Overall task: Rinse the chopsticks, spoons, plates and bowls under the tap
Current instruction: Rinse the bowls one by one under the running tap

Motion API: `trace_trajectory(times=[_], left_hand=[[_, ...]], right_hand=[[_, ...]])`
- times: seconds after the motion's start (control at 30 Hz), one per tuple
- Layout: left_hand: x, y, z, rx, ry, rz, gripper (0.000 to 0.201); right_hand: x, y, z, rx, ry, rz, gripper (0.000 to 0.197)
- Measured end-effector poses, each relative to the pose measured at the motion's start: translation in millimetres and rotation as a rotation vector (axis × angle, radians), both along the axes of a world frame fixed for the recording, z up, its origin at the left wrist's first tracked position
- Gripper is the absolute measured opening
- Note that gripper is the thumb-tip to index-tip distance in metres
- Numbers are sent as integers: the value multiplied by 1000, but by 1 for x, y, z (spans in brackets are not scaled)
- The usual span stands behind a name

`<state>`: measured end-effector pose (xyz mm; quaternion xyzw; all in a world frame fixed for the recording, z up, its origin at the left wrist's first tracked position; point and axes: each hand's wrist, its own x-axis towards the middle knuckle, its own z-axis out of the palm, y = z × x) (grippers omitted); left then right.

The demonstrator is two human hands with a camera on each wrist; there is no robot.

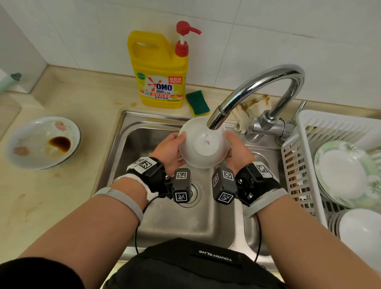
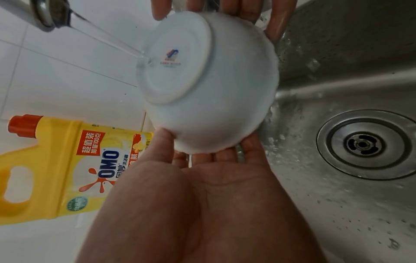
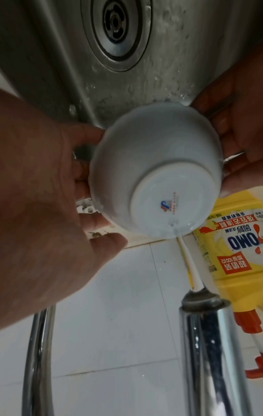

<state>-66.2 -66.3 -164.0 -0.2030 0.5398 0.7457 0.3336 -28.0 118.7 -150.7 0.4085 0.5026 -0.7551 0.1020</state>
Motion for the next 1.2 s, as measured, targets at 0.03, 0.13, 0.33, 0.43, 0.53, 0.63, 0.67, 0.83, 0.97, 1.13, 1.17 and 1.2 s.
trace_trajectory(times=[0.03, 0.13, 0.33, 0.43, 0.53, 0.63, 0.67, 0.83, 0.97, 1.13, 1.17, 1.2], left_hand=[[0, 0, 0, -5, -10, -4, 12], [0, -1, 1, 1, -52, 12, 13], [6, 4, 5, 7, -128, -5, 62], [9, 6, 6, 57, -182, 10, 82], [10, 7, 11, 114, -185, 16, 77], [9, 4, 15, 126, -219, 49, 55], [10, 2, 16, 133, -235, 60, 41], [17, -9, 17, 158, -235, 90, 43], [19, -13, 17, 29, -166, 77, 47], [19, -13, 29, -99, -9, 13, 58], [18, -14, 31, -104, 7, 5, 60], [17, -14, 32, -102, 18, -4, 61]], right_hand=[[0, -2, -1, -28, -8, -8, 54], [-1, -4, -4, -104, -16, -28, 59], [-1, -7, 6, 13, 46, 19, 25], [-3, -9, 11, 39, 145, 5, 18], [-5, -15, 13, 136, 183, 30, 19], [-6, -23, 14, 272, 220, 104, 26], [-6, -25, 14, 313, 234, 140, 28], [-8, -23, -11, 458, 299, 279, 32], [-8, -19, -10, 457, 275, 346, 75], [-8, -19, -18, 448, 116, 374, 73], [-7, -20, -14, 414, 78, 392, 53], [-5, -21, -9, 363, 46, 402, 31]])
